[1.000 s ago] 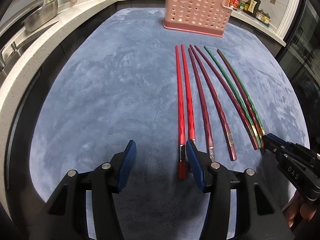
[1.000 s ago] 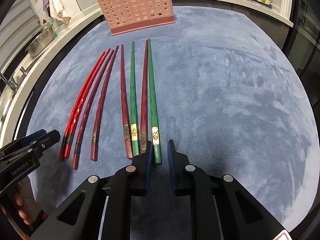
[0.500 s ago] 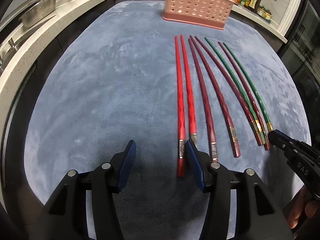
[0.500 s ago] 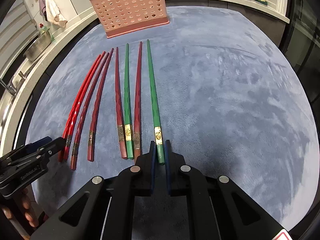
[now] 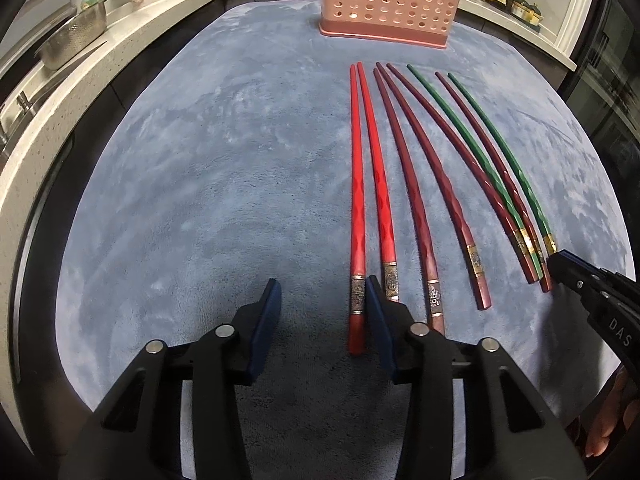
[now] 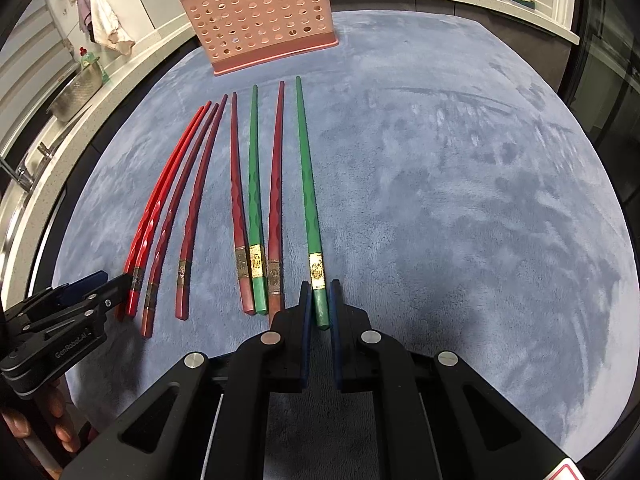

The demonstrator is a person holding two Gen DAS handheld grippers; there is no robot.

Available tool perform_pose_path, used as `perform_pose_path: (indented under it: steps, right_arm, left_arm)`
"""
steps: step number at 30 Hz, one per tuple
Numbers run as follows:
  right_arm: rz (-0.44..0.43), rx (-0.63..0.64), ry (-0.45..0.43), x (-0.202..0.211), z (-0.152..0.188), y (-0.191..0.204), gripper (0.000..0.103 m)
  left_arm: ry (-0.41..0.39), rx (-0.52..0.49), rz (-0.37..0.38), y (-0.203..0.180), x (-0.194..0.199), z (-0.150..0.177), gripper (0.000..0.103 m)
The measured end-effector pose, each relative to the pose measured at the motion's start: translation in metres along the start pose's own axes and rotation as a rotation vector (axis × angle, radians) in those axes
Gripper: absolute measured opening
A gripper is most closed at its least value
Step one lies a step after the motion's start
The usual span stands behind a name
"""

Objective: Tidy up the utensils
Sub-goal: 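Grasp a green chopstick with the right tool while the left tool grasps a red chopstick, then lift both chopsticks and carry them over the pink holder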

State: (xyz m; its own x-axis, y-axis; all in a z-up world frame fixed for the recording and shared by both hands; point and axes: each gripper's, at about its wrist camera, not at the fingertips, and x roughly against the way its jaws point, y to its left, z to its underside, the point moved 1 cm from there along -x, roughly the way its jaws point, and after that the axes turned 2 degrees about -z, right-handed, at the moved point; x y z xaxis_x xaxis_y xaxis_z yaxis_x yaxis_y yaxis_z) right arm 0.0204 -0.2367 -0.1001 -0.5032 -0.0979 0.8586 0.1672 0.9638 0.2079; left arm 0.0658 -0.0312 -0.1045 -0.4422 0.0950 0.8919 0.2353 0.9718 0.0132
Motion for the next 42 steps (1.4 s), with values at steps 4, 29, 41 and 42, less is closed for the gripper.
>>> perform_pose_path:
  steps: [4,29,41,42]
  right_arm:
    - [-0.001,-0.001,0.000,0.000,0.000,0.000,0.008]
    - [-0.014,-0.004,-0.109,0.061,-0.031,0.000,0.007]
    - [-0.025,-0.009,-0.270,0.118,-0.102,-0.006,0.007]
    - [-0.025,-0.009,-0.279,0.121,-0.108,-0.006,0.007]
  left_arm:
    - [-0.005,-0.004,0.002,-0.001,0.000,0.000,0.032]
    - [-0.111,0.078,0.074,0.021,0.057,-0.036,0.007]
    - [-0.293,0.063,0.061,0.035,0.121,-0.106,0.007]
    - [-0.308,0.061,0.056,0.035,0.125,-0.113,0.007]
